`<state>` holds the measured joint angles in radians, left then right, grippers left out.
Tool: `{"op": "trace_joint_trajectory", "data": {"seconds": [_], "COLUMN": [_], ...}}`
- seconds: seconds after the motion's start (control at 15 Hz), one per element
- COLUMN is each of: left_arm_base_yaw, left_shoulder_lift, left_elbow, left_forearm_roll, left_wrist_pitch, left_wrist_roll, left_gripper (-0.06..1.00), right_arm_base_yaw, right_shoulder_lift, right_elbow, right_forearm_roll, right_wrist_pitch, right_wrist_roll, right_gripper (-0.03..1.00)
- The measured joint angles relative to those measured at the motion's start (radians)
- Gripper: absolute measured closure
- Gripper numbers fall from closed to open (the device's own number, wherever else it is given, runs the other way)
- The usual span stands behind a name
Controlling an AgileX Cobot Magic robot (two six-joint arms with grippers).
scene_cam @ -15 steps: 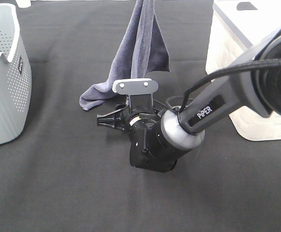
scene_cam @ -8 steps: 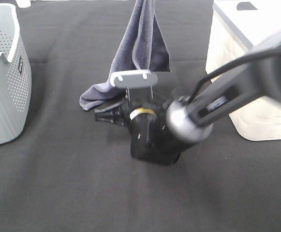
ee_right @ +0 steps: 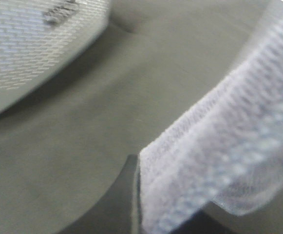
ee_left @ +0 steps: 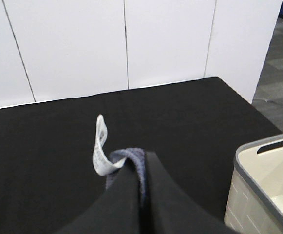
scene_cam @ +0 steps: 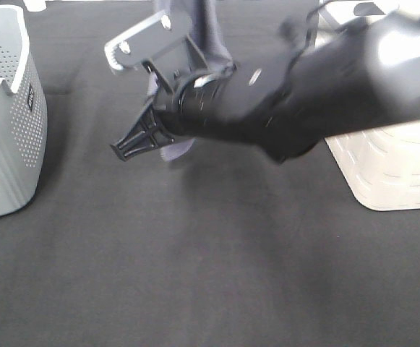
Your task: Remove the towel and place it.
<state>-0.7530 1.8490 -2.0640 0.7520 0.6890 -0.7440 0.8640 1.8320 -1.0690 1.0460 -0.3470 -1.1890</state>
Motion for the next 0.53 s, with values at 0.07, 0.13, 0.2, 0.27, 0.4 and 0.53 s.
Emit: {"op": "trace_joint_trajectory", "data": {"seconds": [0.07,0.13,0.2,0.27,0.4,0.53], "left_arm_base_yaw": [0.02,0.042,0.06,0.088,0.095,0.095], "left_shoulder_lift": [-0.024,-0.052,-0.074,-0.093,-0.094,-0.094], "left_elbow": [-0.002,-0.002,-0.002,-0.005,-0.005,-0.005], "left_forearm_roll": [-0.03,-0.052,-0.065,-0.078,-0.08,-0.081], "left_wrist_pitch": [0.003,0.009,0.028,0.093,0.185,0.23], "left_wrist_roll": [-0.001,-0.001,-0.001,-0.001,0.004,0.026], "left_gripper": [0.94,0.94,0.94,0.94,0.94,0.94], "right_arm_base_yaw": [0.0,0.0,0.0,0.0,0.0,0.0], "right_shoulder_lift": [-0.045,-0.08,-0.112,-0.154,-0.17,-0.173], "right_elbow": [0.0,0.0,0.0,0.0,0.0,0.021], "right_forearm_roll": [0.064,0.151,0.249,0.396,0.472,0.473], "right_wrist_pitch": [0.062,0.11,0.149,0.219,0.271,0.336], "right_wrist_roll": [-0.092,-0.183,-0.265,-0.398,-0.48,-0.495], "right_gripper": [0.95,0.95,0.95,0.95,0.95,0.95]}}
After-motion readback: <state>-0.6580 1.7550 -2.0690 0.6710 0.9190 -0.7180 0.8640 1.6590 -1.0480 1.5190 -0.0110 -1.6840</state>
